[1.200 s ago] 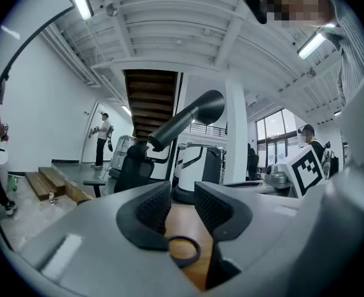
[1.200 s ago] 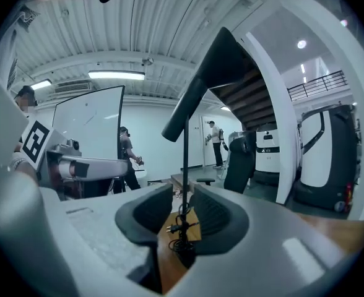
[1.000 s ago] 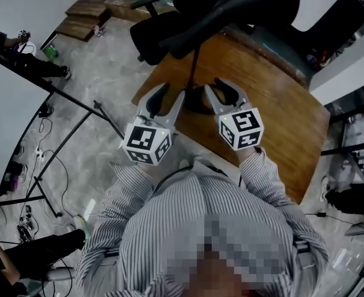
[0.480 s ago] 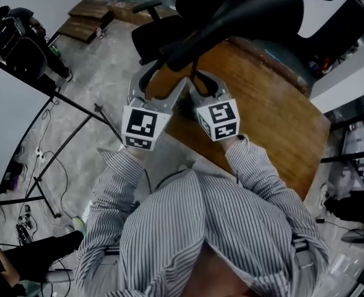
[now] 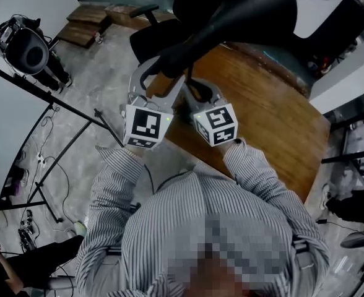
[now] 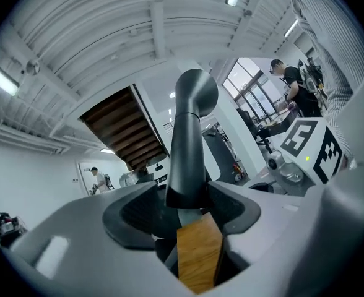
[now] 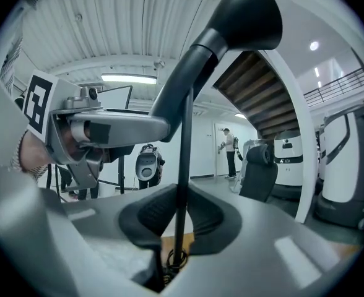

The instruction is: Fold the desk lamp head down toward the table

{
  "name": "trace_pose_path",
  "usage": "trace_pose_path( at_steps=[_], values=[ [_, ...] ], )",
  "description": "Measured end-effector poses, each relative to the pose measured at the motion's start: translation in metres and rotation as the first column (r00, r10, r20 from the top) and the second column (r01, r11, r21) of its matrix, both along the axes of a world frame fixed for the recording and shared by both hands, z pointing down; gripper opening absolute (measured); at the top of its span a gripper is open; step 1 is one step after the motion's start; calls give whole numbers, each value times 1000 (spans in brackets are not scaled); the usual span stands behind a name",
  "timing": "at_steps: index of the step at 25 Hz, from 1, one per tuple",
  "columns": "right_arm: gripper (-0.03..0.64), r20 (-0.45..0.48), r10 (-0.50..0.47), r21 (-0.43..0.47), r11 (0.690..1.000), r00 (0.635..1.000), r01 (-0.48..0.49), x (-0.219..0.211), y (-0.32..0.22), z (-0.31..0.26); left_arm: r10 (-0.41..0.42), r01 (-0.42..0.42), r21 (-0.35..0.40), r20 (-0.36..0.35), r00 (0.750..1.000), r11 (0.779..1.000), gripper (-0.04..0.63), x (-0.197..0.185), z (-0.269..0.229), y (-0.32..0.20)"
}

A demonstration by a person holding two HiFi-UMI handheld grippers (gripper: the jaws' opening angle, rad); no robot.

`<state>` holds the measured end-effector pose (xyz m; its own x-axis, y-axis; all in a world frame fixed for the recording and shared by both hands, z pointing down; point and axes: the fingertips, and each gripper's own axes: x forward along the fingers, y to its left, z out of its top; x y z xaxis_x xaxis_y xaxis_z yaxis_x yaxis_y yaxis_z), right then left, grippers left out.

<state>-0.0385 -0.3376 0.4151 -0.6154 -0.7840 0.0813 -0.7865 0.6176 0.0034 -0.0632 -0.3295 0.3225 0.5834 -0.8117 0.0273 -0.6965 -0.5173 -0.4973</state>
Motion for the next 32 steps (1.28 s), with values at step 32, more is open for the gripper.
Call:
trace_pose_path(
  at_steps=[32],
  values=[
    [40, 45, 21, -25, 999, 999, -20, 0, -2, 1, 52, -81, 2, 748, 661, 997, 213, -12, -45, 4]
  ],
)
